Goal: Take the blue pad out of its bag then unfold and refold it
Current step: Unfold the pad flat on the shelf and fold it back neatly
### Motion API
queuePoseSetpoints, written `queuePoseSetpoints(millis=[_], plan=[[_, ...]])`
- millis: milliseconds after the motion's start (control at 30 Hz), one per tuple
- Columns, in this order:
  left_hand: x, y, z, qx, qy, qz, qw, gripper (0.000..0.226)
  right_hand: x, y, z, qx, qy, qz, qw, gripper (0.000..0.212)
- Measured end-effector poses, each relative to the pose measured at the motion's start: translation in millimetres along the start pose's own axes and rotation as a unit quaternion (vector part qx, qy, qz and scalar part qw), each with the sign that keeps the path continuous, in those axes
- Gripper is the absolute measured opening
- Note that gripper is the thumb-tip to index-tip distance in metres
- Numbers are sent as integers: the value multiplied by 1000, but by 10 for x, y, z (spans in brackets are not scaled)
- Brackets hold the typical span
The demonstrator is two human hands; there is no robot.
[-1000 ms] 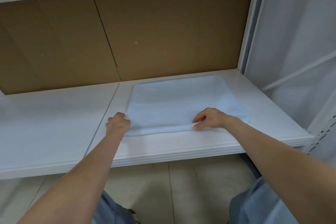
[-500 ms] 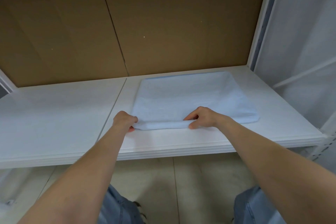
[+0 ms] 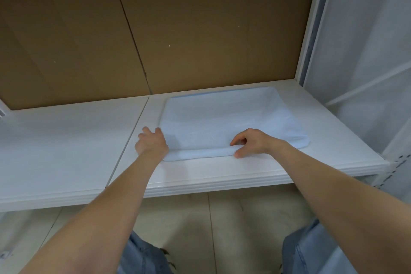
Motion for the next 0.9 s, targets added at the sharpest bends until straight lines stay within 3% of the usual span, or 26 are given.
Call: queuePoseSetpoints(millis=[67,167,233,300,467,700,900], plan=[[38,166,-14,-125,54,-31,990,34,75,79,-47,-11,12,-44,999,28],[26,425,-122,-252,-36,-155,955,32,146,169,-108,-26,26,-85,996,25],[-5,559,-201,-310,-62,-112,942,32,200,204,-145,-23,36,-104,994,25],[-27,638,-223,-353,-25,-42,934,25,253,230,-197,-19,43,-140,989,25],[-44,713,-248,-388,12,23,921,18,231,219,-229,-1,44,-224,974,28],[-28,707,-221,-362,-46,-29,931,26,262,309,-212,-61,10,-104,993,13],[-6,753,-201,-353,-56,-27,933,25,264,326,-212,-61,-2,-75,995,27]])
Point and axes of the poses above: each hand's wrist, its own z-axis towards the middle knuckle, its own x-axis out of the back of the hand, y = z × x, the point moved 3 cm from there along z, towards the middle knuckle, and after that the axes turned 8 degrees about y, right-handed, at the moved point
